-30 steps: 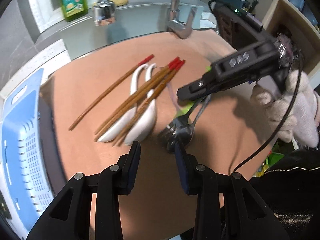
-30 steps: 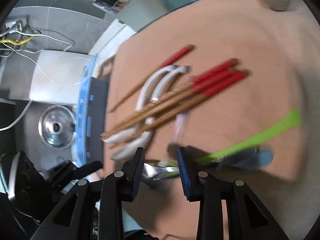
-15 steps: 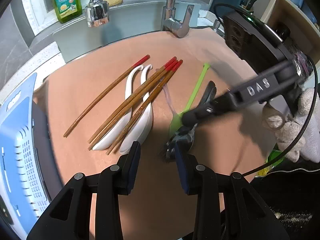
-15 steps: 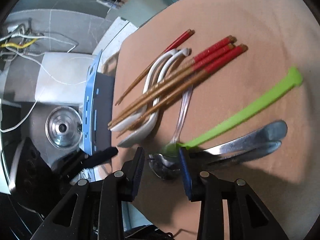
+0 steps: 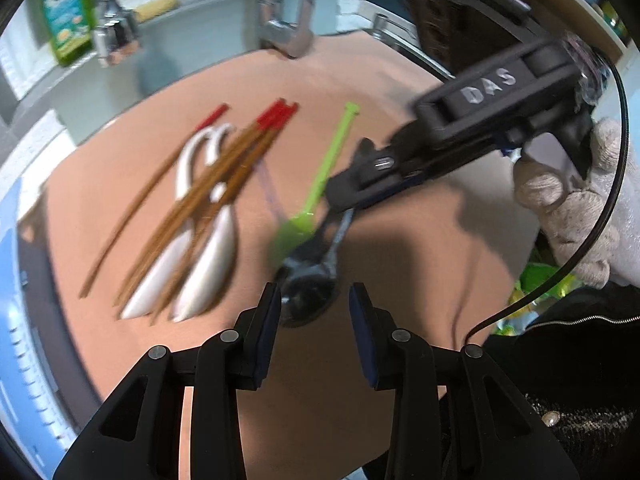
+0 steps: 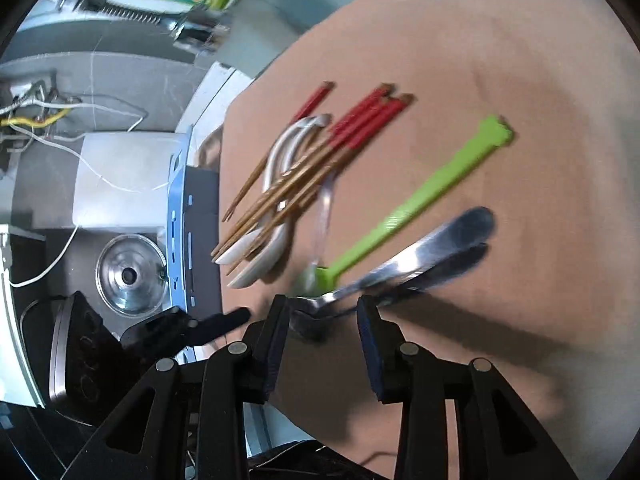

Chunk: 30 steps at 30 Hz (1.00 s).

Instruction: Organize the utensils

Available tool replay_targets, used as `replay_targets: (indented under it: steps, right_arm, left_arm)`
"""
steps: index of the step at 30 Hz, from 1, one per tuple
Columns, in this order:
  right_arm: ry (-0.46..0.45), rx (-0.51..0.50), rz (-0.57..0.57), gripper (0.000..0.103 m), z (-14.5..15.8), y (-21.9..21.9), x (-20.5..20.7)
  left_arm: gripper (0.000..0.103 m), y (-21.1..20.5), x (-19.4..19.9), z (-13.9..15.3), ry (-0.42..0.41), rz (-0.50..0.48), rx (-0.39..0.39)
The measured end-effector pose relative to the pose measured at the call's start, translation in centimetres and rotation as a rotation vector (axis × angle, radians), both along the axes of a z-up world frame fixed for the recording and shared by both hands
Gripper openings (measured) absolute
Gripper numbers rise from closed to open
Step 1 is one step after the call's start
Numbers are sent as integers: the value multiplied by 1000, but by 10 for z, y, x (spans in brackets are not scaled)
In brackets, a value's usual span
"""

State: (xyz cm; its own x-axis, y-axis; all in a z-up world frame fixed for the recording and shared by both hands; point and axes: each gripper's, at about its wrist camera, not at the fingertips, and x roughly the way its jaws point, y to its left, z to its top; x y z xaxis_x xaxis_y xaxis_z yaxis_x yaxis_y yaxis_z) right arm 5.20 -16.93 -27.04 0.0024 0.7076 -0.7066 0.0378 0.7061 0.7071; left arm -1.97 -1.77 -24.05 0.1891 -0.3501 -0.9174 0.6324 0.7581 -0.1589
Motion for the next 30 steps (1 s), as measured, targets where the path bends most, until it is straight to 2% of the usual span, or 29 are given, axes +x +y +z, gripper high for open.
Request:
replay_targets:
  steps: [4,8,10,14,19,22,26,30]
  right_arm:
    - [15,-35,-3,33,-9,12,1]
    - [13,-25,-34,32,-6,7,-2]
    - [-4,-38,-51,32,0,-4,-7]
    - [-9,-70,-112,32,5,-32,-14]
    - [37,-97,-205,32,-5,-62,-20]
    - [66,-71,-246,32,-12,-71,-20]
    - [51,-103,-221,32,-11,-61,-17]
    - [53,-128,-194,32,-12,-49,-12]
  left_arm:
    - [34,-7,6,-10,18,-20,9]
    - [37,-10,13,-13,11,-21,7]
    - [41,-10,16,-15,-2,-15,19]
    - [41,-15,24,-19,-1,-22,19]
    - [41,-18,16,-20,9,-29,2]
    - [41,-21,7,-22,45,-36,-32]
    - [41,-31,-4,-30,30,-39,7]
    - [49,-34,-16,-29,-4,-39,31]
